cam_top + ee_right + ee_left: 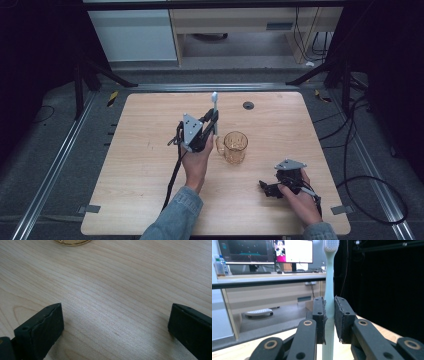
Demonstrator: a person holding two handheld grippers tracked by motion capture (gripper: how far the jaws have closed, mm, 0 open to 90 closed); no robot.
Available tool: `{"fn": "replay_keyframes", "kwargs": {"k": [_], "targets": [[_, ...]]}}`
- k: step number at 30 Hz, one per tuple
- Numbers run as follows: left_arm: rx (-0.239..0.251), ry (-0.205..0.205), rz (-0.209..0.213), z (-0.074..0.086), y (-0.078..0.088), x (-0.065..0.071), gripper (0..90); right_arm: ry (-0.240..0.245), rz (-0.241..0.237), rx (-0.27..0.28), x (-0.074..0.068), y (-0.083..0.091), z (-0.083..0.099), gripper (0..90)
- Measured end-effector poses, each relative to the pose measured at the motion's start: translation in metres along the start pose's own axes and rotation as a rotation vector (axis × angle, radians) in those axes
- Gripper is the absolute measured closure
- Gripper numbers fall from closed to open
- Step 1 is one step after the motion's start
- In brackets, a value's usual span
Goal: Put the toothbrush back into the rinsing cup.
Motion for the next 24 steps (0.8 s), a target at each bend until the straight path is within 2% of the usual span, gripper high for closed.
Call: {"fn": "replay_keyframes", "kwargs": {"k": [3, 7, 24], "targets": [[0.028, 0.008, 0.008, 0.001, 0.000, 0.003, 78.7, 0.000, 0.000, 0.000, 0.000, 0.000, 0.000, 0.6], [0.039, 0.015, 0.009, 0.006, 0.000, 0.006, 78.7, 0.000, 0.000, 0.000, 0.000, 0.000, 0.000, 0.6], [0.032, 0.038, 0.022, 0.022, -0.004, 0.011, 78.7, -0.001, 0.000, 0.000, 0.000, 0.000, 0.000, 0.6]]}}
Point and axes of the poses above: each handheld gripper's, and its own axes: y roughly backward along the jaws, z roughly out of its underside, x roughly to its right, the point moved 9 cm from there along -y, roughly forward along the jaws, and after that the axes turned 5 degrees about z, right-handed, at the moved point
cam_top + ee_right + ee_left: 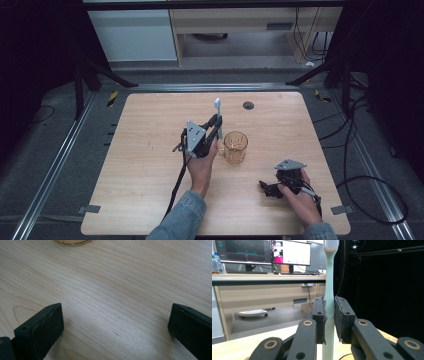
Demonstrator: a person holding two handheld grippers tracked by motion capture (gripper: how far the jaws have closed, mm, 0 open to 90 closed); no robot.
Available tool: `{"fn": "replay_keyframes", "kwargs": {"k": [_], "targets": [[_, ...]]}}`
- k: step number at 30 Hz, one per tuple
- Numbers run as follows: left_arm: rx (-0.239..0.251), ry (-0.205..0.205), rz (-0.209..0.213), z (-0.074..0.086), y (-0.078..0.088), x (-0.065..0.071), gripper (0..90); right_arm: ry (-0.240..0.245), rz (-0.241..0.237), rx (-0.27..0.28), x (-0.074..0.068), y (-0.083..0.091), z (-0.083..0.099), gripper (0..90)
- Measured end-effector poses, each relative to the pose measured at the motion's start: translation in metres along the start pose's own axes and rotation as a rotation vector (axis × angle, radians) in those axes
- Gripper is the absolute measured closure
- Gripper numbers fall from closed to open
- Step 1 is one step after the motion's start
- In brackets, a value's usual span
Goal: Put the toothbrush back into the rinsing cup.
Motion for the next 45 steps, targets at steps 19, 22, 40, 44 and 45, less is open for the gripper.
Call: {"fn": "replay_keyframes", "kwargs": {"k": [19, 22, 40, 44, 45], "targets": [[-0.038, 0.015, -0.007, 0.025, -0.003, -0.003, 78.6, 0.002, 0.002, 0.001, 0.000, 0.000, 0.000, 0.6], [-0.050, 0.015, -0.005, 0.028, -0.002, -0.003, 78.6, 0.001, 0.000, 0.000, 0.000, 0.000, 0.000, 0.6], [-0.132, 0.007, -0.010, 0.051, 0.004, -0.002, 78.3, 0.001, 0.001, 0.000, 0.000, 0.000, 0.000, 0.6], [-0.163, 0.014, -0.016, 0.056, 0.005, -0.003, 78.2, 0.001, 0.002, 0.000, 0.000, 0.000, 0.000, 0.6], [-0.169, 0.021, -0.013, 0.058, 0.004, -0.003, 78.2, 0.001, 0.002, 0.000, 0.000, 0.000, 0.000, 0.6]]}}
Point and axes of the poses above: each handheld gripper's, and its own axes: y roughly backward along the jaws, z roughly out of its underside, x roughly to its right, the point moved 9 cm from there along -y, roughly forward along the jaws, and after that the axes turned 5 degrees about z, right-handed, at the moved point
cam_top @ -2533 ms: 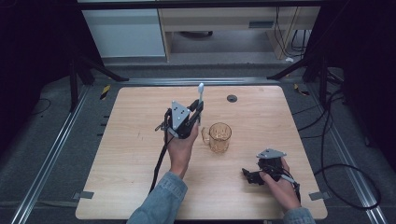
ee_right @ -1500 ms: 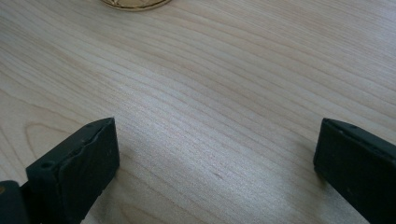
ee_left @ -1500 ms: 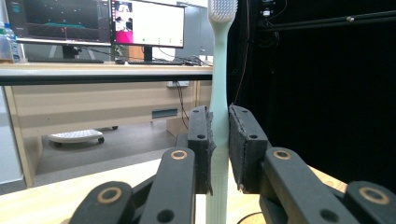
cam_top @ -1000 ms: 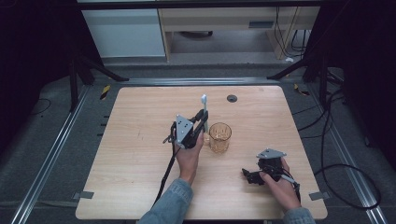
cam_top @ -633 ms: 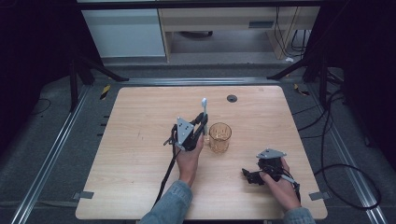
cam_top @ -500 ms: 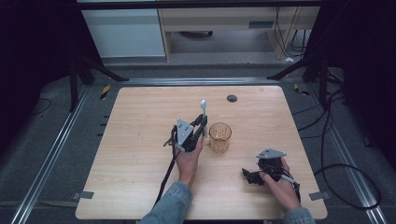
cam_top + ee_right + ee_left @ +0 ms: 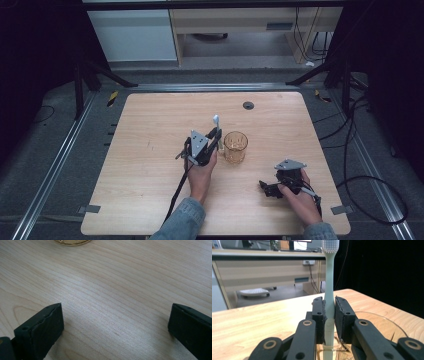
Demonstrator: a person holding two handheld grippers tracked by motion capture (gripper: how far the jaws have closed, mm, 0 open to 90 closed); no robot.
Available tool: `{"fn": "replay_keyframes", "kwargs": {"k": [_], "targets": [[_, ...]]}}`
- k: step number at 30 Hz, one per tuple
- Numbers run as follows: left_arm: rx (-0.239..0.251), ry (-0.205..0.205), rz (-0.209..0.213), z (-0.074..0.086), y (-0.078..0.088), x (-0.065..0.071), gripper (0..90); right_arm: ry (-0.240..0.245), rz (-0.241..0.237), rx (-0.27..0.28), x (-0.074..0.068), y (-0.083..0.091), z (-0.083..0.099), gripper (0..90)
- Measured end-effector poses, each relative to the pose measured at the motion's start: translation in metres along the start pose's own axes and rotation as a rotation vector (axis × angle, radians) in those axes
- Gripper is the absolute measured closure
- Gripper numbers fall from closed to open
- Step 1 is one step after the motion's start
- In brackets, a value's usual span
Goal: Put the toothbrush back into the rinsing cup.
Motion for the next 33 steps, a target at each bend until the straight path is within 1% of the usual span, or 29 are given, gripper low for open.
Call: {"fn": "replay_keyframes", "kwargs": {"k": [2, 5, 8, 10, 21, 33], "targets": [[-0.018, -0.005, -0.001, 0.002, -0.001, 0.000, 78.2, 0.000, 0.000, 0.000, 0.000, 0.000, 0.000, 0.6], [-0.036, 0.002, 0.000, 0.005, -0.002, 0.000, 78.2, 0.001, 0.000, 0.000, 0.000, 0.000, 0.000, 0.6], [-0.045, 0.000, 0.000, 0.007, -0.001, 0.000, 78.2, 0.000, 0.000, 0.000, 0.000, 0.000, 0.000, 0.6], [-0.053, 0.006, 0.001, 0.009, -0.002, 0.000, 78.1, 0.000, 0.000, 0.000, 0.000, 0.000, 0.000, 0.6], [-0.069, 0.001, 0.002, 0.011, -0.002, 0.000, 77.9, 0.000, 0.000, 0.000, 0.000, 0.000, 0.000, 0.6], [-0.080, 0.012, 0.005, 0.012, -0.001, -0.001, 77.2, 0.000, 0.000, 0.000, 0.000, 0.000, 0.000, 0.6]]}}
Point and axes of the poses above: each handheld gripper's, and its own axes: y roughly backward along the jaws, z roughly out of its underside, x roughly to its right, the point moved 9 cm from there along -y, roughly forward along the jaws, and after that the axes turned 5 degrees about z, right-handed, at the moved point
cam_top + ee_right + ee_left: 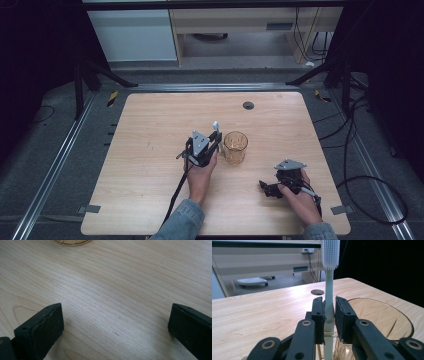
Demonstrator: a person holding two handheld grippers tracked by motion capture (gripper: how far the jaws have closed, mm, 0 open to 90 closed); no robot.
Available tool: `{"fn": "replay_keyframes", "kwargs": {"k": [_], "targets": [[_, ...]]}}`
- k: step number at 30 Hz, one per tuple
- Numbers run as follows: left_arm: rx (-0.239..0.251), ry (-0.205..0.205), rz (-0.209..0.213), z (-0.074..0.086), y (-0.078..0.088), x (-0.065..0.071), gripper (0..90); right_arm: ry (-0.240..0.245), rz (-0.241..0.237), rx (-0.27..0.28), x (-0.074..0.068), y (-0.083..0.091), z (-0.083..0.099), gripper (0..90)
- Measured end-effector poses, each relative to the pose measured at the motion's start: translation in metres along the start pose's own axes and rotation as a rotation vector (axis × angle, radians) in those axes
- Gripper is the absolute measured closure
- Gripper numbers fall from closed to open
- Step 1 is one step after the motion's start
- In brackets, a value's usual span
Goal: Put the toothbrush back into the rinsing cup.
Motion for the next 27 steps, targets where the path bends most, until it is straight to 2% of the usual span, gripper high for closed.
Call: {"fn": "replay_keyframes", "kwargs": {"k": [16, 27], "targets": [[-0.018, -0.008, 0.001, -0.0007, 0.0009, -0.0008, 75.6, 0.000, 0.000, 0.000, 0.0000, 0.0000, 0.0000, 0.6], [-0.052, -0.013, 0.014, 0.0017, 0.0029, -0.0007, 70.9, 0.000, 0.000, 0.000, 0.0000, 0.0000, 0.0000, 0.6]]}}
Point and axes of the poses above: each handheld gripper's, and its own axes: y roughly backward along the jaws, z roughly out of its underside, x roughly to its right, the point moved 9 cm from there along -y, roughly forward along the jaws, and after that the axes turned 5 degrees about z, right-handed, at the moved point
